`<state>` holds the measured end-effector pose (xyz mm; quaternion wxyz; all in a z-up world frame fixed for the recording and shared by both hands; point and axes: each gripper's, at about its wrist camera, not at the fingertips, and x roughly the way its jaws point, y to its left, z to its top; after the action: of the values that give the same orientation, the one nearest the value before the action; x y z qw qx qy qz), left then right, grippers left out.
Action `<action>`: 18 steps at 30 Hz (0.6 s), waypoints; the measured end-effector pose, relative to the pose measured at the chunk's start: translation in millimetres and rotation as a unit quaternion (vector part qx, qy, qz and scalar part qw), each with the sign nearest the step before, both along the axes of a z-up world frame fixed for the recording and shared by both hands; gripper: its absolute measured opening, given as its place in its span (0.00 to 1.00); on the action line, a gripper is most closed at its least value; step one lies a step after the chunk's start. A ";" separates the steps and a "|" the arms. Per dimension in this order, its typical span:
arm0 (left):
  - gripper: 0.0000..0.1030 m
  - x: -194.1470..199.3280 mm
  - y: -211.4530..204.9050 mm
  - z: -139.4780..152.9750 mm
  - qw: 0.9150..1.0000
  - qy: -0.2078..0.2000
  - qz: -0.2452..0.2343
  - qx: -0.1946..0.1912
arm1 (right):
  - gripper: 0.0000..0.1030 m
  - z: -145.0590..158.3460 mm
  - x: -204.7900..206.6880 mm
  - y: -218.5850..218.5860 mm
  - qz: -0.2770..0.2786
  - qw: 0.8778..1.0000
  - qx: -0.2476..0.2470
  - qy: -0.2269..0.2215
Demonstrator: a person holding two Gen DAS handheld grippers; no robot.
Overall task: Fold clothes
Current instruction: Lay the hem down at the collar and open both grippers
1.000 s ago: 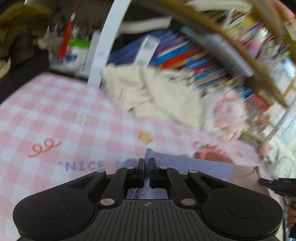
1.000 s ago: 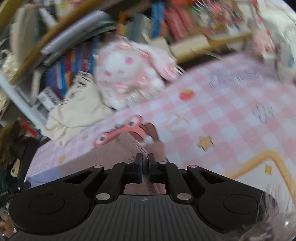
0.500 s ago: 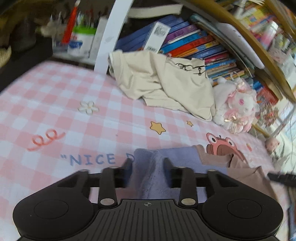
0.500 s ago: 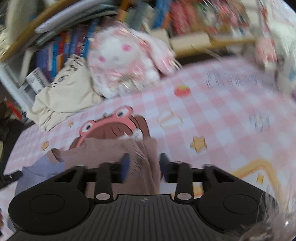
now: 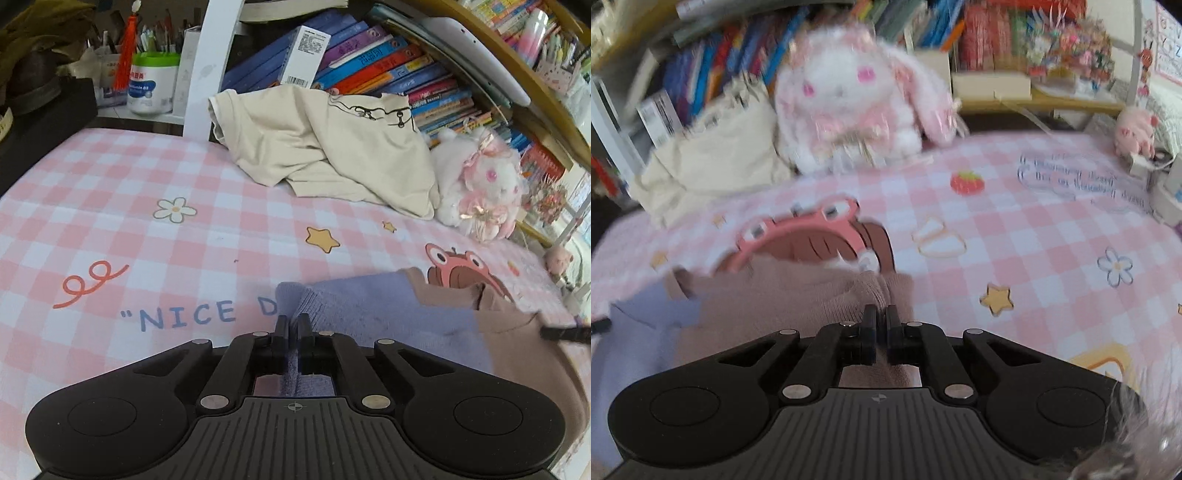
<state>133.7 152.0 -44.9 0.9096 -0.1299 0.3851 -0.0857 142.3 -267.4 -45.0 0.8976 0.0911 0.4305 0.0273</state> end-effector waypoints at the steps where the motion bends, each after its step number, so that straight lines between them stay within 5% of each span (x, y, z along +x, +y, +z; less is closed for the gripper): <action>1: 0.05 0.9 1.3 -0.9 1.000 0.001 0.003 -0.004 | 0.06 -1.4 0.9 -0.3 -0.002 1.000 0.003 0.001; 6: 0.13 2.5 7.2 -2.3 1.000 0.005 0.011 -0.015 | 0.07 -1.9 2.0 -1.3 0.002 1.000 0.007 0.005; 8: 0.28 -0.3 7.3 4.3 1.000 0.005 0.026 -0.005 | 0.13 2.4 0.4 -2.3 0.001 1.000 0.008 0.003; 11: 0.42 -12.8 5.4 19.9 0.999 -0.020 0.039 0.010 | 0.39 15.0 -9.4 -3.8 -0.002 1.000 0.006 -0.020; 18: 0.62 -52.8 -16.1 49.6 0.997 -0.058 0.029 0.043 | 0.55 34.9 -39.8 -12.7 0.006 0.999 -0.010 -0.037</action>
<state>80.9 135.9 4.7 0.9373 -0.0966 0.3310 -0.0499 102.5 -280.1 -10.1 0.9137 0.0784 0.3976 0.0313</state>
